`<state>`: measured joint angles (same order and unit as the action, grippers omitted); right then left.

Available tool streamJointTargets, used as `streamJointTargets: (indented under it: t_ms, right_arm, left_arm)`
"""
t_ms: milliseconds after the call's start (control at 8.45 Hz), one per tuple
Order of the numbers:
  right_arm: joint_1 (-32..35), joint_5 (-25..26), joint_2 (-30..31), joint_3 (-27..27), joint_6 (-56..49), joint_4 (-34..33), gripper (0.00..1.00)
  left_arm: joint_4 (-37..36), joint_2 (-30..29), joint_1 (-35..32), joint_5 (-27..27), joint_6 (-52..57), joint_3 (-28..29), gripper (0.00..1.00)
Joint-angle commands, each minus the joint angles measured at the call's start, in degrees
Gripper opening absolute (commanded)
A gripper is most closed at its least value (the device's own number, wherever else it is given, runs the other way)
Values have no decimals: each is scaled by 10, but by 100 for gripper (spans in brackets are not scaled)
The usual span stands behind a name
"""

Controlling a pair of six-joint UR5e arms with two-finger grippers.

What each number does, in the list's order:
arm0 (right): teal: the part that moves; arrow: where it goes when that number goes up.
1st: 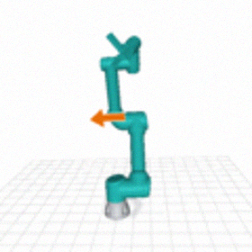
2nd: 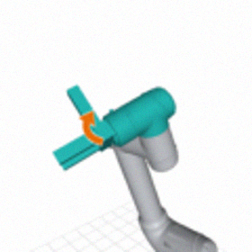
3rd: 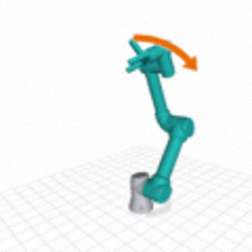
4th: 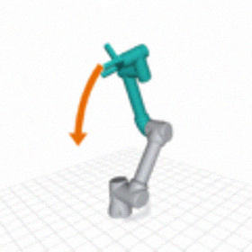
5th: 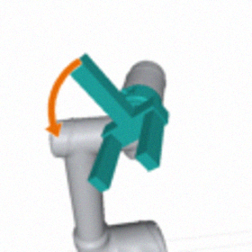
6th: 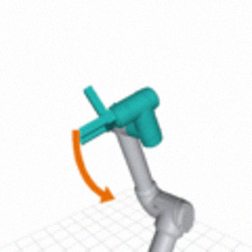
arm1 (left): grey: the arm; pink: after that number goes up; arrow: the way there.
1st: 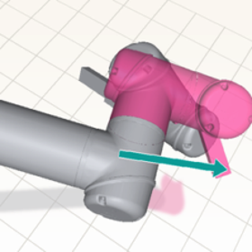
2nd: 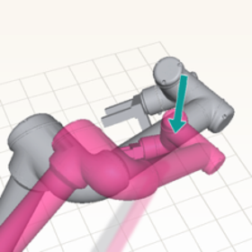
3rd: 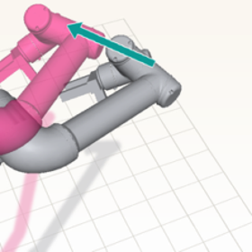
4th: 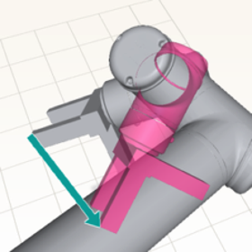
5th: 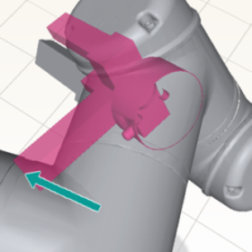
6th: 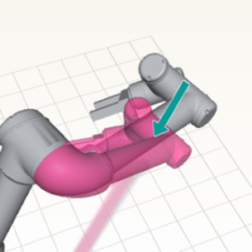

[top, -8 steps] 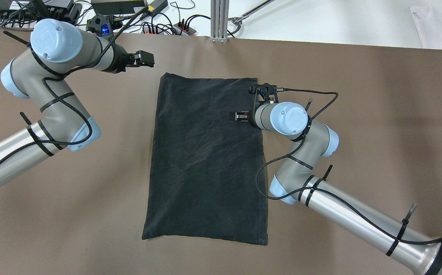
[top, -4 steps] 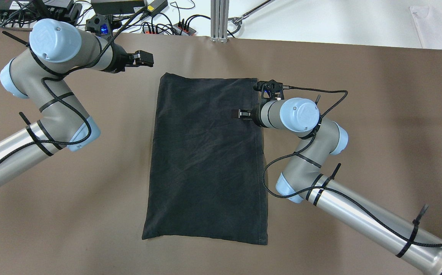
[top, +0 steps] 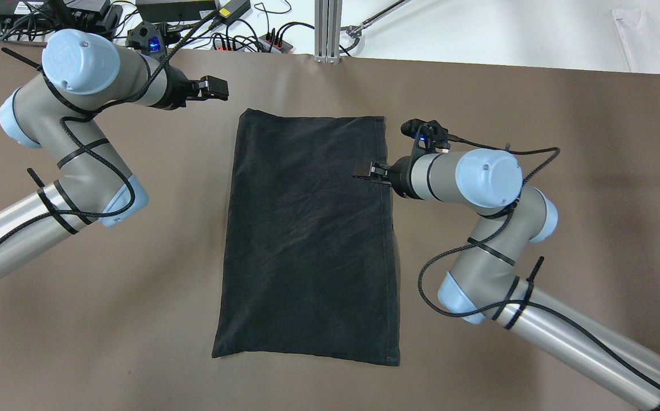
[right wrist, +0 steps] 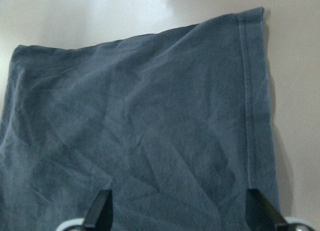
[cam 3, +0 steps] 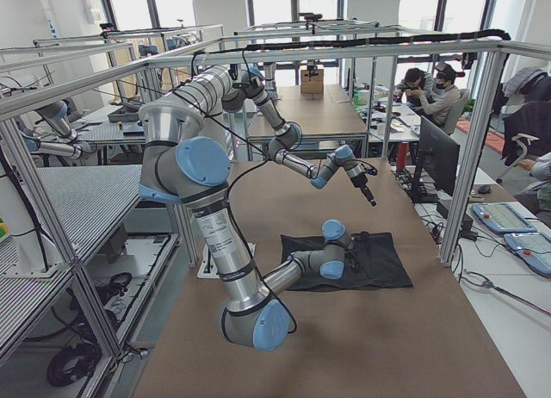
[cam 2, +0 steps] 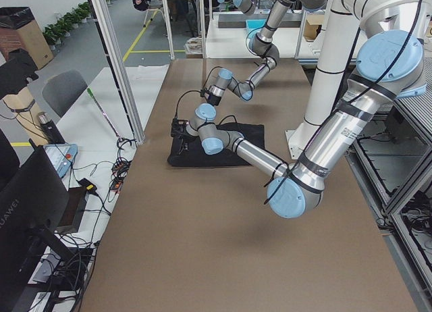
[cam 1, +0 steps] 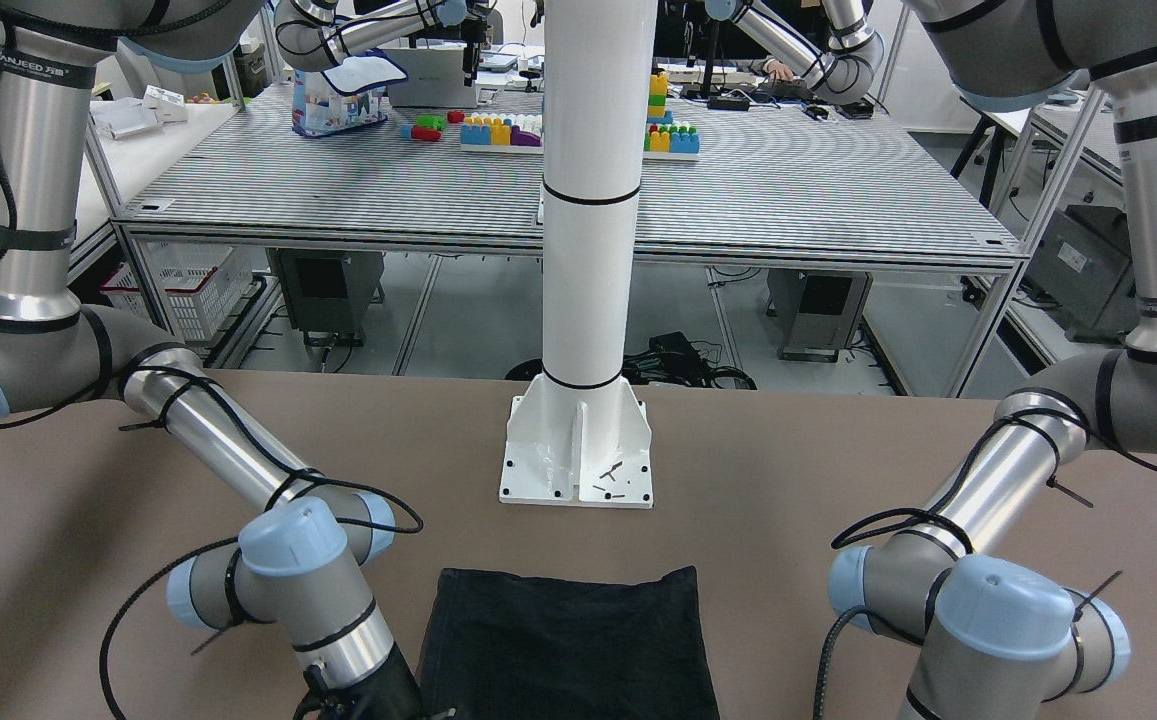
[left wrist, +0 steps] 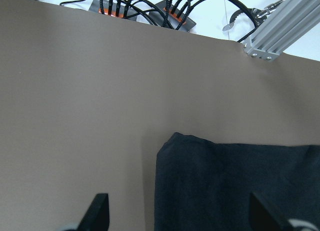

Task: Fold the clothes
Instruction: 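Move the right gripper to the shirt's near corner and grasp it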

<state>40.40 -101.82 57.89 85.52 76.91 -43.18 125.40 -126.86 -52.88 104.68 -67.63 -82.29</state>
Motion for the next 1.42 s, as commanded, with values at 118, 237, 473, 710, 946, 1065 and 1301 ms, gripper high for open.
streamJointTargets:
  t_ms: [118,237,473,710,946,1065,1301]
  right_arm:
    - [-81,8,85,122,128,-5,94]
    - [-91,10,91,126,165,-4,94]
    - [-109,14,134,156,175,2,94]
    - [-137,23,165,176,180,38,94]
    - [-189,76,182,177,196,39,94]
    - [-211,96,184,178,198,39,94]
    - [-231,107,188,178,214,39,94]
  left_arm:
    - [0,2,0,0,0,-1,100]
    - [0,2,0,0,0,-1,100]
    - [0,3,0,-2,0,-2,100]
    - [0,4,0,-11,0,-2,100]
    - [0,4,0,-14,0,-2,100]
    - [0,4,0,-14,0,-2,100]
    - [-1,3,0,-15,1,-1,100]
